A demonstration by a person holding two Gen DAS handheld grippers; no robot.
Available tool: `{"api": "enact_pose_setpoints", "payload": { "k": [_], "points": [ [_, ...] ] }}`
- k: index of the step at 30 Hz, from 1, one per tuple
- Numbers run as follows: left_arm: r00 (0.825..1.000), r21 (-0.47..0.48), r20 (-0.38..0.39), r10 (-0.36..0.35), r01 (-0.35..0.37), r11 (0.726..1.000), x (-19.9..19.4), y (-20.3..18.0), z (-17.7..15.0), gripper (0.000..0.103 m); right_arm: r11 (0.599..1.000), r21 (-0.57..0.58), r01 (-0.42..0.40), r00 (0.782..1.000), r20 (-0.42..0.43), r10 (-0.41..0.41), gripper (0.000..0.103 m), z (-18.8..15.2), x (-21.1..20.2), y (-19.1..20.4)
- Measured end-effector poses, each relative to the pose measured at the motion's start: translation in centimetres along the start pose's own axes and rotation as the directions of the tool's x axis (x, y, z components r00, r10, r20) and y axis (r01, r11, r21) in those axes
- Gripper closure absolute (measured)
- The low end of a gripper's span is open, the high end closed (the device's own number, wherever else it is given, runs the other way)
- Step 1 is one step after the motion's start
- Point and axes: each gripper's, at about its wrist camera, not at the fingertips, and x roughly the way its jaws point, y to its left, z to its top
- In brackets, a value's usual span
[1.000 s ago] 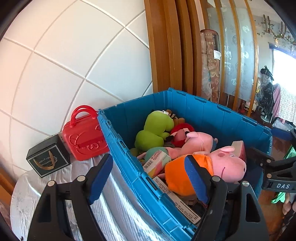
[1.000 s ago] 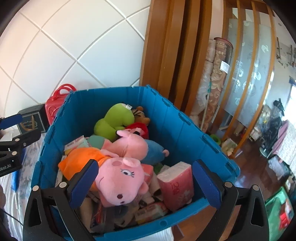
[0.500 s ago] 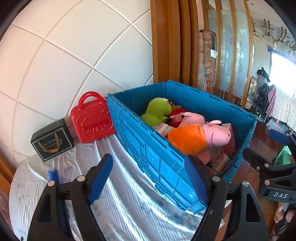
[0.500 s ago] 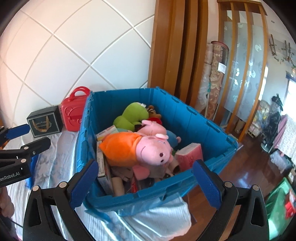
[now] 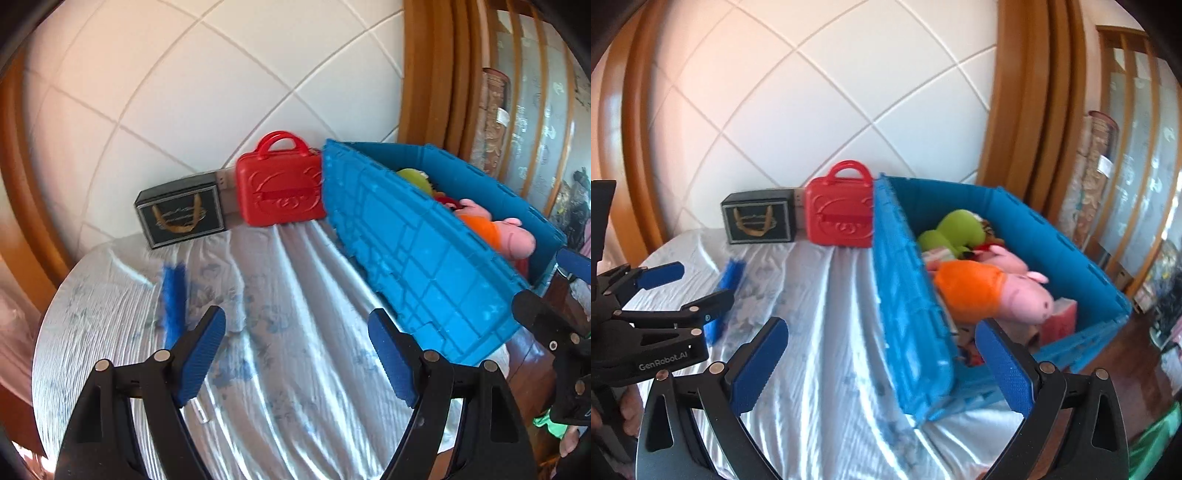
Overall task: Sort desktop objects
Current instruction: 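Move both grippers back toward the blue feather duster, then close the left gripper on the duster's white handle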
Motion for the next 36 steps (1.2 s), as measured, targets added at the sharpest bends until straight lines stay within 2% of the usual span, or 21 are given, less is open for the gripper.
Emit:
{"api": "enact_pose_setpoints", "payload": {
  "k": [3, 6, 10, 14, 16, 17, 18, 20, 21, 23, 24, 25, 27, 29, 32, 35, 36],
  "points": [
    [0.994, -0.076, -0.059, 0.091, -0.095, 0.993, 1.9, 4.7, -1.3, 0.024, 0.994, -0.057, -0.095, 0.995, -0.026, 0.093, 0.000, 0.7, 3.0, 3.8],
    [0.975, -0.132, -0.126, 0.181, -0.198, 0.971, 4.3, 8.5, -2.8, 0.024, 0.980, -0.103, -0.173, 0.984, -0.070, 0.166, 0.000, 1.3, 7.0, 7.4],
    [0.940, -0.219, -0.240, 0.241, -0.294, 0.930, 8.2, 13.1, -5.3, 0.024, 0.935, -0.164, -0.314, 0.946, -0.141, 0.293, 0.000, 1.4, 12.7, 12.1],
    [0.916, -0.326, -0.322, 0.239, -0.345, 0.880, 11.5, 16.0, -8.7, 0.024, 0.872, -0.218, -0.438, 0.893, -0.218, 0.394, 0.001, 1.0, 18.3, 16.6],
    [0.907, -0.364, -0.343, 0.243, -0.367, 0.856, 13.1, 16.6, -10.0, 0.030, 0.839, -0.242, -0.488, 0.865, -0.262, 0.428, 0.011, 0.4, 20.9, 18.5],
    [0.902, -0.377, -0.357, 0.242, -0.376, 0.846, 14.1, 16.8, -10.8, 0.033, 0.824, -0.249, -0.510, 0.852, -0.283, 0.441, 0.022, 0.0, 21.8, 19.3],
    [0.899, -0.385, -0.371, 0.234, -0.379, 0.842, 15.1, 16.8, -11.3, 0.037, 0.809, -0.254, -0.530, 0.837, -0.311, 0.451, 0.029, -0.5, 22.8, 20.0],
    [0.887, -0.389, -0.407, 0.216, -0.383, 0.838, 17.6, 16.8, -12.5, 0.048, 0.783, -0.264, -0.563, 0.810, -0.365, 0.459, 0.035, -1.7, 25.1, 21.3],
    [0.883, -0.392, -0.421, 0.207, -0.383, 0.837, 18.9, 16.9, -13.1, 0.057, 0.776, -0.264, -0.573, 0.800, -0.384, 0.460, 0.037, -2.3, 26.1, 21.9],
    [0.882, -0.408, -0.436, 0.178, -0.370, 0.835, 21.3, 17.1, -14.2, 0.065, 0.763, -0.257, -0.593, 0.781, -0.415, 0.466, 0.037, -3.4, 27.8, 22.7],
    [0.881, -0.413, -0.444, 0.164, -0.364, 0.835, 22.3, 17.1, -14.5, 0.072, 0.762, -0.254, -0.596, 0.776, -0.425, 0.465, 0.037, -3.7, 28.5, 22.8],
    [0.876, -0.414, -0.458, 0.151, -0.360, 0.836, 23.5, 17.3, -14.9, 0.078, 0.760, -0.252, -0.599, 0.772, -0.435, 0.464, 0.037, -4.0, 29.3, 23.2],
    [0.863, -0.407, -0.486, 0.140, -0.365, 0.837, 25.3, 17.4, -15.8, 0.084, 0.759, -0.240, -0.605, 0.761, -0.454, 0.463, 0.037, -4.5, 31.0, 23.9],
    [0.873, -0.393, -0.459, 0.168, -0.369, 0.842, 25.3, 17.8, -15.9, 0.087, 0.756, -0.235, -0.612, 0.752, -0.470, 0.463, 0.037, -4.9, 32.1, 24.7],
    [0.865, -0.386, -0.462, 0.196, -0.395, 0.834, 25.2, 20.0, -16.4, 0.086, 0.749, -0.231, -0.621, 0.740, -0.489, 0.463, 0.037, -5.3, 33.3, 26.1],
    [0.847, -0.383, -0.476, 0.237, -0.442, 0.811, 25.0, 23.4, -16.6, 0.087, 0.737, -0.224, -0.638, 0.723, -0.503, 0.473, 0.037, -5.5, 34.3, 28.1],
    [0.846, -0.389, -0.474, 0.244, -0.450, 0.804, 24.8, 24.5, -16.5, 0.087, 0.731, -0.218, -0.646, 0.715, -0.507, 0.481, 0.038, -5.5, 34.6, 28.9]
  ]
}}
